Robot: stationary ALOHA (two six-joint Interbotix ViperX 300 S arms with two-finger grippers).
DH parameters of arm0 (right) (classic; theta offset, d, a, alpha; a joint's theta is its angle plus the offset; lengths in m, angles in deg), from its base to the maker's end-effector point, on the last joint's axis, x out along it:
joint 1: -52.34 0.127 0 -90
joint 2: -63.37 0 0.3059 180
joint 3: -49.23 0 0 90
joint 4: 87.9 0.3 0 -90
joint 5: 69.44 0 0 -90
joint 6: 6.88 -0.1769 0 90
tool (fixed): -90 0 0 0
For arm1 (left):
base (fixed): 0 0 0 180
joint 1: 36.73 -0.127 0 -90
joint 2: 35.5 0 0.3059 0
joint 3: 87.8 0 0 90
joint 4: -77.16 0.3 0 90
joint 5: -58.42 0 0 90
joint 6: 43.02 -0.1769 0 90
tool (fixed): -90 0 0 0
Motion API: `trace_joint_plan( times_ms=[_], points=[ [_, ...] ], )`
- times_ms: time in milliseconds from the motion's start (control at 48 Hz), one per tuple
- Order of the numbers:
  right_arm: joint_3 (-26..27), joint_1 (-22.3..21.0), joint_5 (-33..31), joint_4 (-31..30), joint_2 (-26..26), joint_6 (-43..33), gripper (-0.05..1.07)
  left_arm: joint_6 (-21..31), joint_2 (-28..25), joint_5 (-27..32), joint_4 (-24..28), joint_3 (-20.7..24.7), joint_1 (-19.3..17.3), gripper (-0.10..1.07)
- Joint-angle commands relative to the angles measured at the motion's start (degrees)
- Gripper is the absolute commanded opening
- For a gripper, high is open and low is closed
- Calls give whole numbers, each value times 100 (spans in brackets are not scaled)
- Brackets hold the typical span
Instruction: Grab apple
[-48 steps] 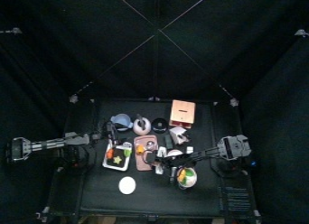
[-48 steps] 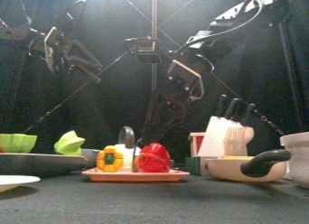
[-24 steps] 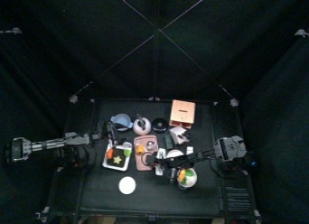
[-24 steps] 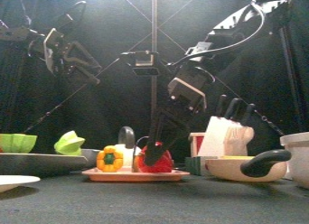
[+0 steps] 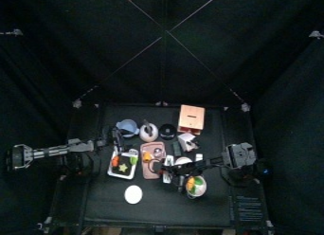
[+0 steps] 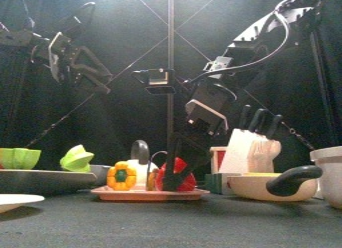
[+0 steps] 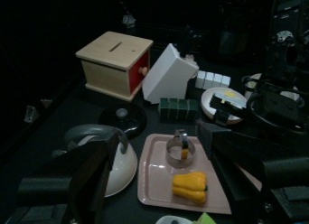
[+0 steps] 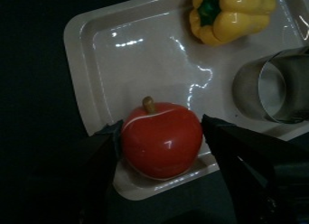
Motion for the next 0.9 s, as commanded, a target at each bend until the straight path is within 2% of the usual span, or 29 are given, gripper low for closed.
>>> trace_joint_plan(
  times_ms=[0,229,521,875],
  points=[
    [105,-62,9,9,-114,0,97,9,9,-53,9,70,-18,100],
    [97,-53,9,9,-114,9,93,9,18,-62,0,70,-18,100],
    [114,-53,-9,53,-141,-9,76,9,18,-53,0,70,-18,100],
    [123,88,-114,97,-800,-35,74,9,9,-53,-18,62,-18,100]
  ],
)
